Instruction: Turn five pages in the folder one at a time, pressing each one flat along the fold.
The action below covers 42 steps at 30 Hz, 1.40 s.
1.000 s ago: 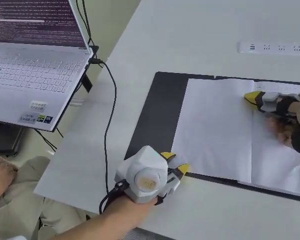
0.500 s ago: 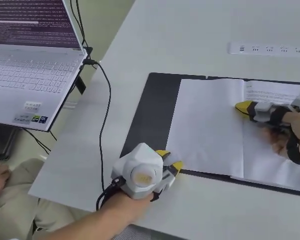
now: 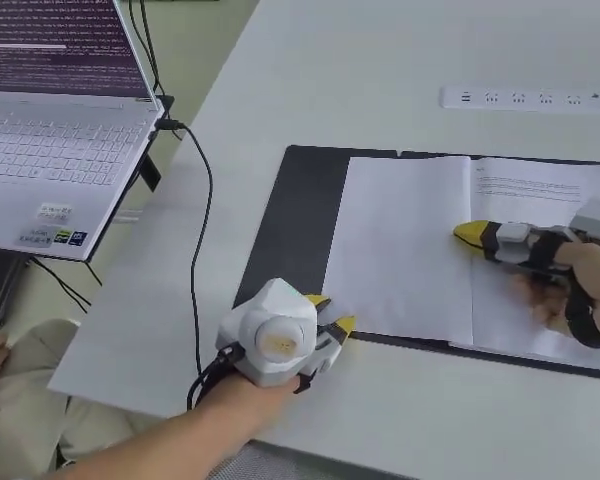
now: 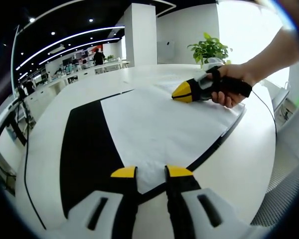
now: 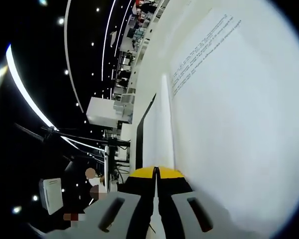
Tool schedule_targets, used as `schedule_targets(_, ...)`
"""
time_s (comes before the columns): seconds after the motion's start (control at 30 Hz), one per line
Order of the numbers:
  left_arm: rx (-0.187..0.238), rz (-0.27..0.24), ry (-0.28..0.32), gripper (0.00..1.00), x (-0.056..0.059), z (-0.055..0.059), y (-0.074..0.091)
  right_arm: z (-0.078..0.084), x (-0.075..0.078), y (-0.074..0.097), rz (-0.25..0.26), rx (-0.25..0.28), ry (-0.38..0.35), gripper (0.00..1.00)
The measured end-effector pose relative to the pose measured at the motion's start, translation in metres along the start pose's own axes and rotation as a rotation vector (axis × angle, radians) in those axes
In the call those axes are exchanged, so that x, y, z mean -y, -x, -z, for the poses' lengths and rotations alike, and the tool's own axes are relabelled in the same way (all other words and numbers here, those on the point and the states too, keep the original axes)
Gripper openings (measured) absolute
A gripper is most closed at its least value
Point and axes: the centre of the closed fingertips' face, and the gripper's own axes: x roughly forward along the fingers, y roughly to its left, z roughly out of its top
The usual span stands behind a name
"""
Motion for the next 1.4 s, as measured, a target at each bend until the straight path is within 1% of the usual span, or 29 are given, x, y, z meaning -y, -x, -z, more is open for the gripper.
schedule_targets(0.33,0.004,-0.001,0.004,0.2,-0.001,0.001,-0.001,0.031,0.001,0.011,-0.005,-0.059,0.008,0.0)
schedule_targets(0.43,0.006,-0.001,0.004,0.2,-0.001,0.001,-0.001,0.041,0.0,0.017,-0.006,-0.065,0.006,0.0)
schedule_targets(0.7,0.008,-0.001,0.005,0.2,-0.001,0.002,-0.002,0.062,0.001,0.026,-0.004,-0.095,0.006,0.0)
schedule_targets(0.73,0.009,-0.001,0.005,0.2,-0.002,0.002,-0.002,0.068,0.0,0.029,-0.005,-0.101,0.006,0.0)
schedule_targets(0.97,0.012,-0.002,0.007,0.2,-0.002,0.002,-0.002,0.084,0.0,0.037,-0.005,-0.126,0.005,0.0)
schedule_targets(1.1,0.013,-0.002,0.006,0.2,-0.001,0.002,0.0,0.09,0.0,0.04,-0.008,-0.129,0.002,0.0)
schedule_targets(1.23,0.013,-0.002,0.004,0.2,-0.001,0.002,-0.001,0.099,0.0,0.045,-0.012,-0.143,-0.002,0.0)
schedule_targets(1.3,0.014,-0.002,0.006,0.2,-0.001,0.002,0.0,0.105,0.0,0.047,-0.016,-0.155,-0.004,0.0)
schedule_targets(1.4,0.013,-0.003,0.006,0.2,-0.001,0.001,0.0,0.117,0.001,0.051,-0.019,-0.189,0.003,0.0)
